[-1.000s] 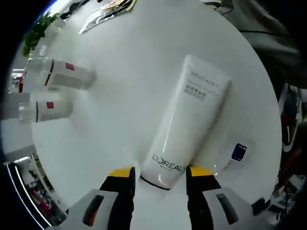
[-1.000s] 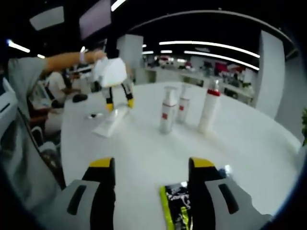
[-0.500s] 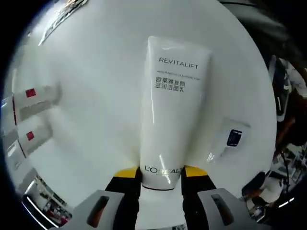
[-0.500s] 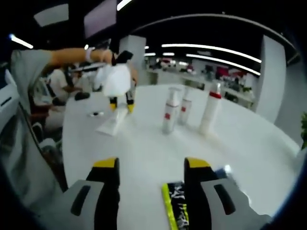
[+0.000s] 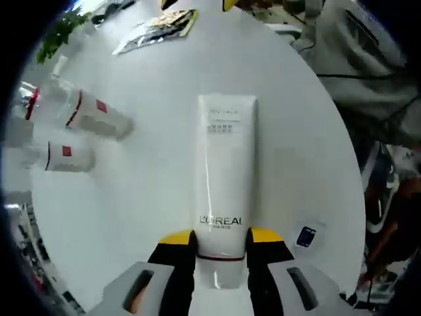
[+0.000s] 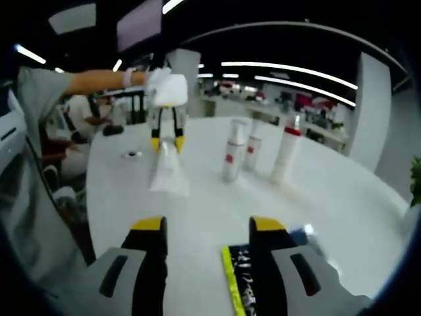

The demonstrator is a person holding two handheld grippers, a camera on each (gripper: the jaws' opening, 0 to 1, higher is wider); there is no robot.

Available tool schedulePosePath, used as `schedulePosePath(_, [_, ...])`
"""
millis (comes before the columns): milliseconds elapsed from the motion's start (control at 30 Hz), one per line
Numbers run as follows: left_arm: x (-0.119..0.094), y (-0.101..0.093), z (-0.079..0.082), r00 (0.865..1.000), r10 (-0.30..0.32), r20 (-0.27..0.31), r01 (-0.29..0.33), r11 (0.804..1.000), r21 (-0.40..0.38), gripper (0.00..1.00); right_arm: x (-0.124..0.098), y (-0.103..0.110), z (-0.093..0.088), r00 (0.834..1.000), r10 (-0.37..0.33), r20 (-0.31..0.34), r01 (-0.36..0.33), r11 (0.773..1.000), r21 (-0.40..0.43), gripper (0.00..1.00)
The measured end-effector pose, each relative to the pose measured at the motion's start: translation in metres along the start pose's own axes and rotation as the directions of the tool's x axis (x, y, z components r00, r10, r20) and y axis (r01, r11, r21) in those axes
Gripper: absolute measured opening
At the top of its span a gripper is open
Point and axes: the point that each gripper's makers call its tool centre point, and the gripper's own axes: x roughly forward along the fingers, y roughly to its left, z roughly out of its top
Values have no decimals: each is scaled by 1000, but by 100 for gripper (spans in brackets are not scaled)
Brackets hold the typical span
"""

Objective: Arrange the skincare products in the storage area until every visible bottle or jar stands upright without overlapping.

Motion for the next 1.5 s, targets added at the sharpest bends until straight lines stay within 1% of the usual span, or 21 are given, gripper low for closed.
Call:
schedulePosePath(100, [-7,2,4,994,40,106,-36,999,-37,28,0,1,5,1000,4,10,-4,1000,-2,48])
schedulePosePath(133, [-8,3,4,992,46,118,-41,998,-47,28,0,2,7,1000,4,12,-4,1000,-4,48])
schedulePosePath(200, [-13,3,5,981,62,184,-42,993,-108,28,1,2,10,1000,4,20,-3,1000,-6,48])
schedulePosePath(300, [-15,2,1,976,101,192,-80,990,-116,28,3,3,14,999,8,37,-8,1000,-4,48])
schedulePosePath(667, [-39,3,8,950,155,270,-107,977,-184,27,9,10,21,998,35,57,-34,999,-7,46])
schedulePosePath(833, [-46,3,9,947,179,268,-129,973,-192,27,9,12,23,997,46,65,-46,999,-1,46])
schedulePosePath(900, [-45,1,8,950,172,259,-120,971,-207,27,10,13,23,997,49,66,-49,999,-1,46])
schedulePosePath(933, [-40,-4,6,960,142,243,-82,967,-241,28,11,14,22,997,51,65,-51,999,0,46])
schedulePosePath(1000, [-34,-4,5,964,138,226,-87,971,-223,28,11,15,22,996,52,67,-52,999,-2,46])
schedulePosePath(1033, [-28,-8,-2,979,113,169,-69,967,-245,28,12,16,22,996,55,69,-55,998,0,46])
schedulePosePath(1100, [-17,-8,-8,989,97,115,-58,951,-303,29,12,17,22,996,58,71,-58,998,3,46])
schedulePosePath(1167, [-5,-9,-19,996,91,12,-84,962,-260,29,11,18,21,996,59,67,-59,998,2,45])
schedulePosePath(1200, [2,-12,-26,996,75,-51,-86,963,-256,29,11,18,21,996,58,67,-58,998,-1,45])
schedulePosePath(1233, [7,-15,-30,995,57,-82,-77,963,-260,29,10,18,21,996,57,67,-57,998,-1,45])
schedulePosePath(1267, [4,-14,-30,993,67,-95,-89,963,-256,30,9,17,20,996,57,66,-57,998,0,45])
schedulePosePath(1300, [1,-13,-22,996,75,-54,-86,964,-253,30,8,17,20,996,55,66,-56,998,1,45])
schedulePosePath(1367, [3,-11,-19,996,74,-47,-83,963,-255,30,7,15,18,996,51,67,-51,999,6,45])
schedulePosePath(1400, [7,-15,-23,996,51,-73,-69,960,-272,31,7,15,17,997,50,66,-51,999,9,45])
schedulePosePath(1433, [11,-14,-27,990,53,-128,-82,968,-235,33,7,14,16,997,47,65,-48,999,13,44])
schedulePosePath(1467, [10,-12,-20,992,55,-116,-82,966,-245,33,7,14,15,997,44,68,-46,999,15,44])
schedulePosePath(1500, [9,-13,-24,990,39,-133,-67,975,-214,34,7,14,14,997,46,69,-48,999,20,44])
